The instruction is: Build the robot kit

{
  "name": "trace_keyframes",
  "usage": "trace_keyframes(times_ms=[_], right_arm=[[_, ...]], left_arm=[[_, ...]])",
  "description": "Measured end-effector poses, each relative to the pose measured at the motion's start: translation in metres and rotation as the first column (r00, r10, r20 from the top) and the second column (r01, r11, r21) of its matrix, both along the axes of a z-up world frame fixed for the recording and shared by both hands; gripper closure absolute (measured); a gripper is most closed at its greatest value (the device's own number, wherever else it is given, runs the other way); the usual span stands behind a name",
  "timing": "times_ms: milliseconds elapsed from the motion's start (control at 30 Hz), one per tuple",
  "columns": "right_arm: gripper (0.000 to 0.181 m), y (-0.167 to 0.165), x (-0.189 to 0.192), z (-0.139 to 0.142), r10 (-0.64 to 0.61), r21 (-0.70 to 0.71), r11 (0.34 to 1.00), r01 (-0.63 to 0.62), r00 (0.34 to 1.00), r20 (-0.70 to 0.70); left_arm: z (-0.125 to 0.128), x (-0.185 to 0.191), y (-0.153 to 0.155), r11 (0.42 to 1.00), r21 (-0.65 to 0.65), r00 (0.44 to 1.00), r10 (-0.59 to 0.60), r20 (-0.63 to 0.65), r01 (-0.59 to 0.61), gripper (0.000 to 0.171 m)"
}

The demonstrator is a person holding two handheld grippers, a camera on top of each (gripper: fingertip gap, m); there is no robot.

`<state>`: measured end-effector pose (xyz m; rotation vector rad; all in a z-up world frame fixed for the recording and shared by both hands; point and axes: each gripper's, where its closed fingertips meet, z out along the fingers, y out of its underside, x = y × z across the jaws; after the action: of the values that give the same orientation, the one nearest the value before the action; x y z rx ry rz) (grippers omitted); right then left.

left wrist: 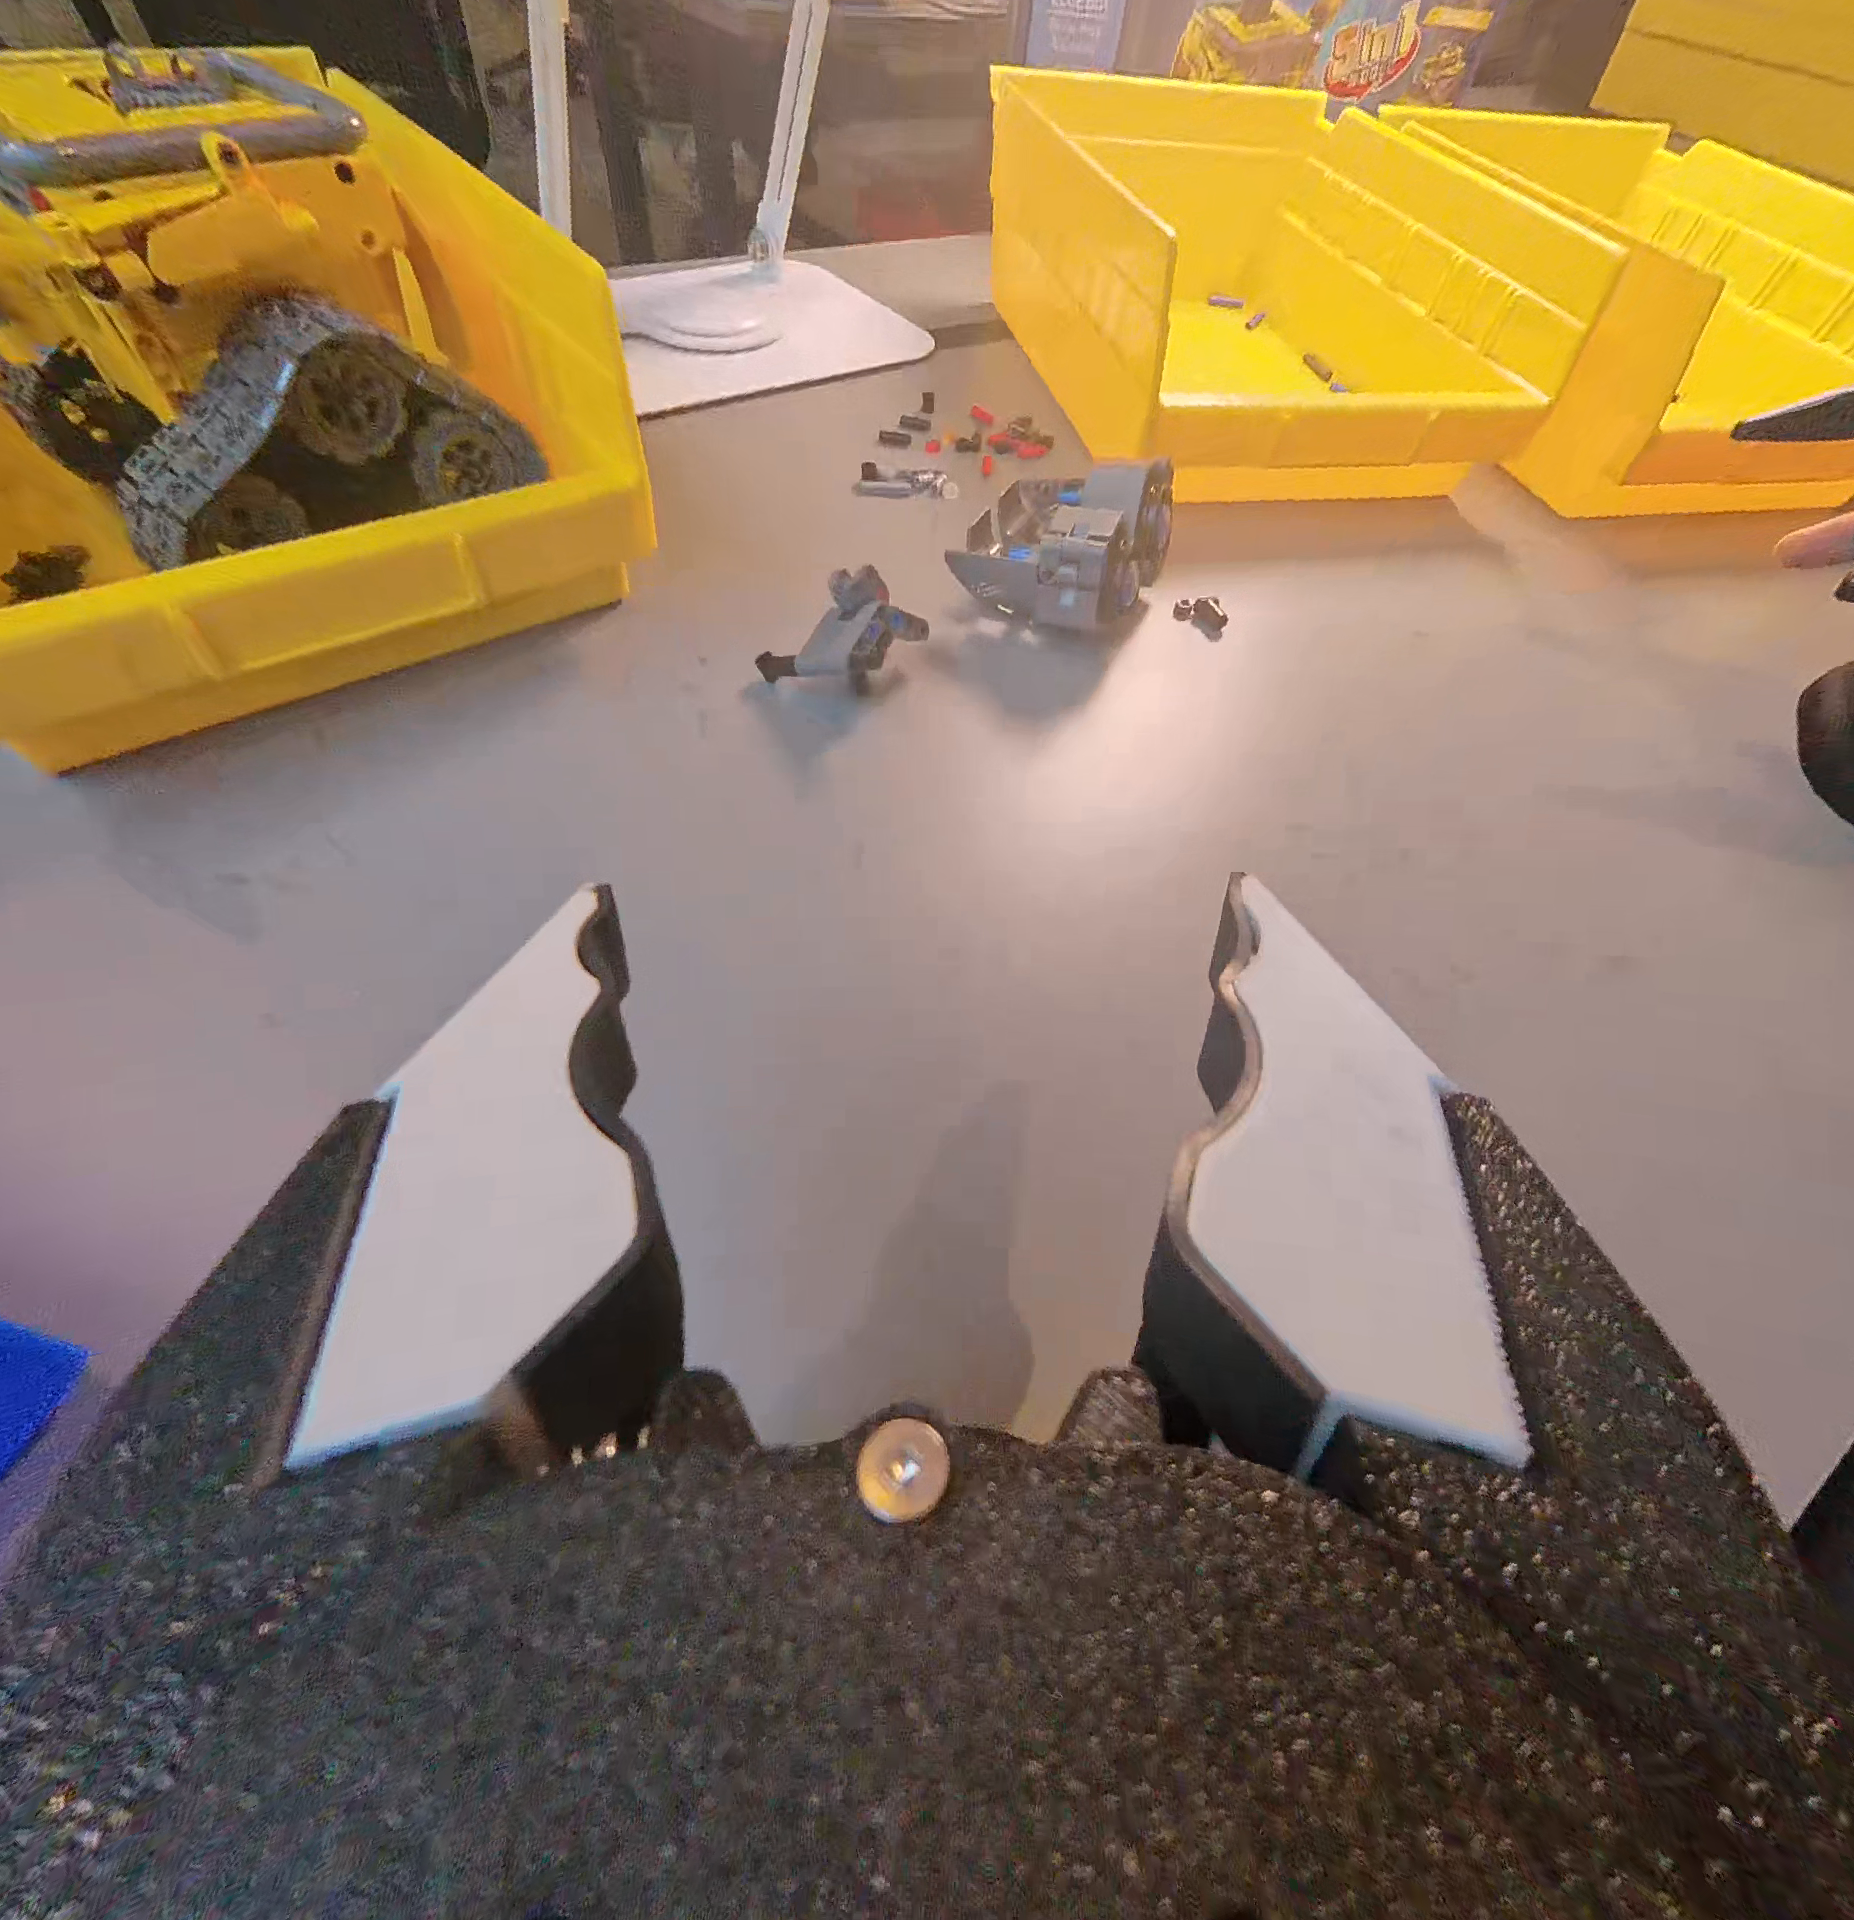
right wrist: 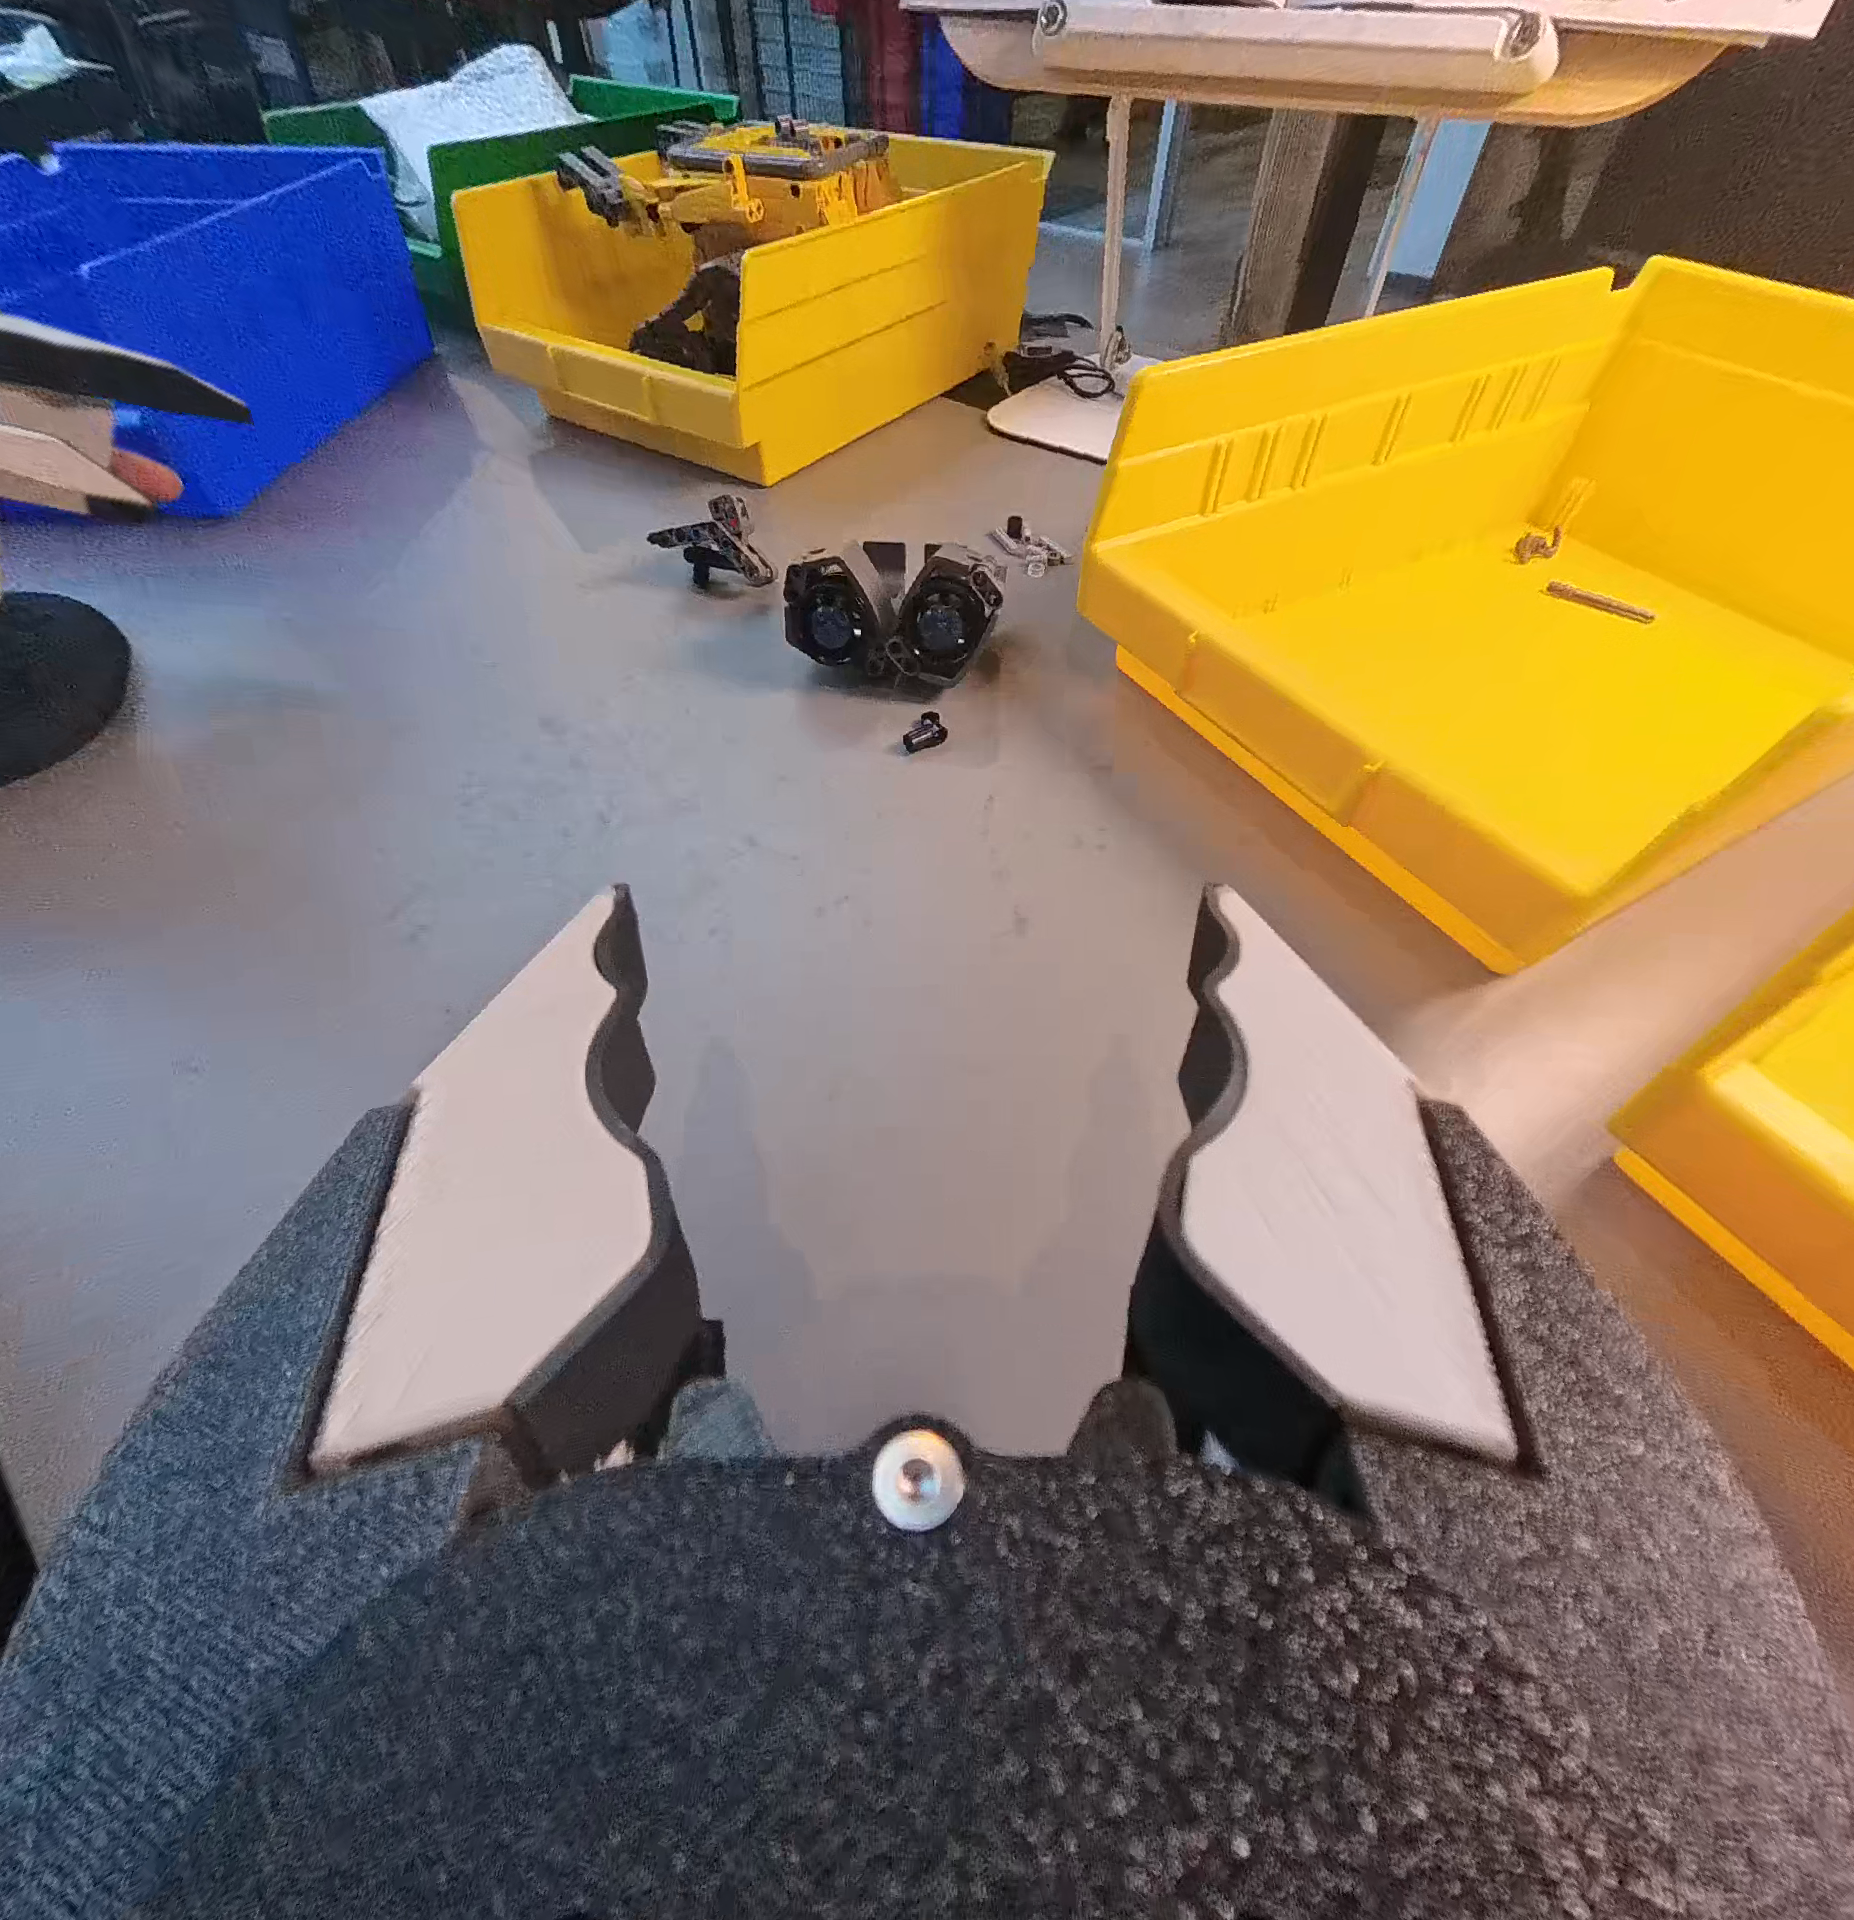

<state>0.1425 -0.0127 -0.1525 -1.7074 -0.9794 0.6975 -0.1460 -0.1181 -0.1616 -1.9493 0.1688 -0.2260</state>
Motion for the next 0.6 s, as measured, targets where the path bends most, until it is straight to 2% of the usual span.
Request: trace_keyframes(times_ms=[367, 467, 600], right_arm=[[0.081, -0.001, -0.001, -0.011, 0.04, -0.042, 0.998, -0.039, 0.999, 0.02], [0.084, -0.001, -0.003, -0.007, 0.063, -0.051, 0.997, -0.062, 0.998, 0.004], [0.091, 0.003, -0.019, 0.008, 0.135, -0.037, 0.99, -0.136, 0.99, -0.043]], left_arm=[[0.003, 0.008, 0.009, 0.998, 0.014, 0.998, -0.055, -0.02, 0.055, 0.067], [0.005, 0.012, 0.02, 0.996, 0.005, 0.994, -0.094, -0.05, 0.095, 0.071], [0.01, 0.023, 0.051, 0.981, -0.016, 0.976, -0.193, -0.099, 0.192, 0.09]])
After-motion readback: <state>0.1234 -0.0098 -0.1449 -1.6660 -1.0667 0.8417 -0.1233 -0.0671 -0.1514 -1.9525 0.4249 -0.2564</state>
